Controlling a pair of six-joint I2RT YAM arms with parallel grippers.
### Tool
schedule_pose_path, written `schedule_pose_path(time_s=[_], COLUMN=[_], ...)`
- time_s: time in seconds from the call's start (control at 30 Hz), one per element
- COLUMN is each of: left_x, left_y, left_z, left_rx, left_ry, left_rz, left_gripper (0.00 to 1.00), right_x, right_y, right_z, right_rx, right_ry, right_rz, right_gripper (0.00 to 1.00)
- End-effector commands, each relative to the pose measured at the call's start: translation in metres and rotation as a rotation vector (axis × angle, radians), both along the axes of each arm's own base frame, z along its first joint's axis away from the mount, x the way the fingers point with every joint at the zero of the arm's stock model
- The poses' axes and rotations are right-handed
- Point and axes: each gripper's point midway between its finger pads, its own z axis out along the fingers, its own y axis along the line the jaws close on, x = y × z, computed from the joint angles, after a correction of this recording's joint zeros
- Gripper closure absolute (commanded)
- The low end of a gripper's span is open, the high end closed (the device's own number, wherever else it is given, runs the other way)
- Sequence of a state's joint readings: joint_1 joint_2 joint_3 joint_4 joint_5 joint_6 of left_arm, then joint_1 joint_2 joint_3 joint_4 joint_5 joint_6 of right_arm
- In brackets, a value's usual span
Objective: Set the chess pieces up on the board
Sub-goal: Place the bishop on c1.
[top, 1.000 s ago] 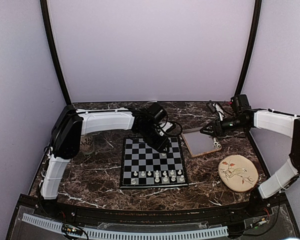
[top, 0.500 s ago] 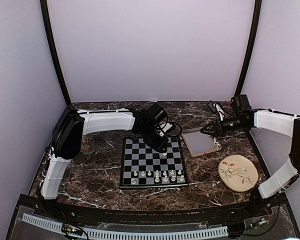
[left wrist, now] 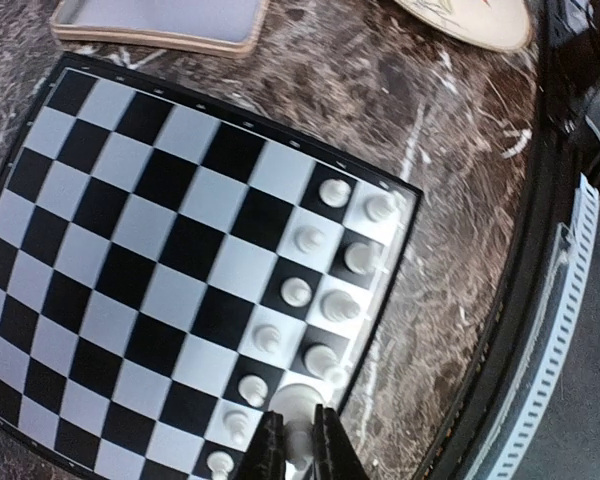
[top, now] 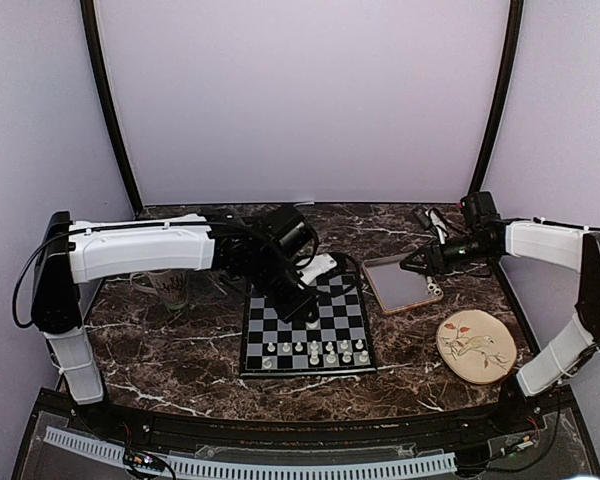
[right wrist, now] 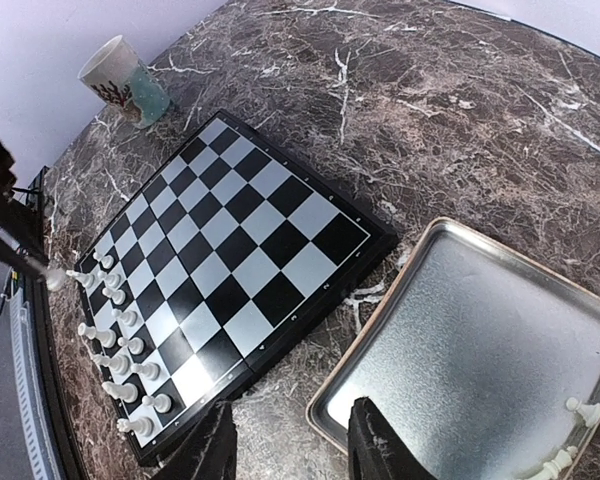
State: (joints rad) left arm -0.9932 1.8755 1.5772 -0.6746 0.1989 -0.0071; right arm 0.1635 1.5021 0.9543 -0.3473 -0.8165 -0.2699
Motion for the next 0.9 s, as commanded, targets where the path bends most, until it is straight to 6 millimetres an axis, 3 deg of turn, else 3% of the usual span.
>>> schedule_pose_path(time_s=[0.0, 0.27, 0.87], left_x=[-0.040, -0.057, -0.055], left_y=[0.025, 0.025, 0.029], left_z=[-0.022, -0.040, -0.072], left_rx=[0.113, 0.143, 0.213], left_ry=[0.032, 0.046, 0.049], left_rz=[-0.105, -0.135, -0.135], left_gripper=[0.96, 0.96, 0.95], right_x=[0.002, 0.001, 0.000], right_y=[0.002, 0.002, 0.003], right_z=[0.002, 0.000, -0.004], right_rx=[0.010, 0.015, 0.013], right_ry=[-0.007, 0.002, 0.017], right_rz=[0.020, 0.029, 0.047], right_gripper=[0.62, 0.62, 0.62])
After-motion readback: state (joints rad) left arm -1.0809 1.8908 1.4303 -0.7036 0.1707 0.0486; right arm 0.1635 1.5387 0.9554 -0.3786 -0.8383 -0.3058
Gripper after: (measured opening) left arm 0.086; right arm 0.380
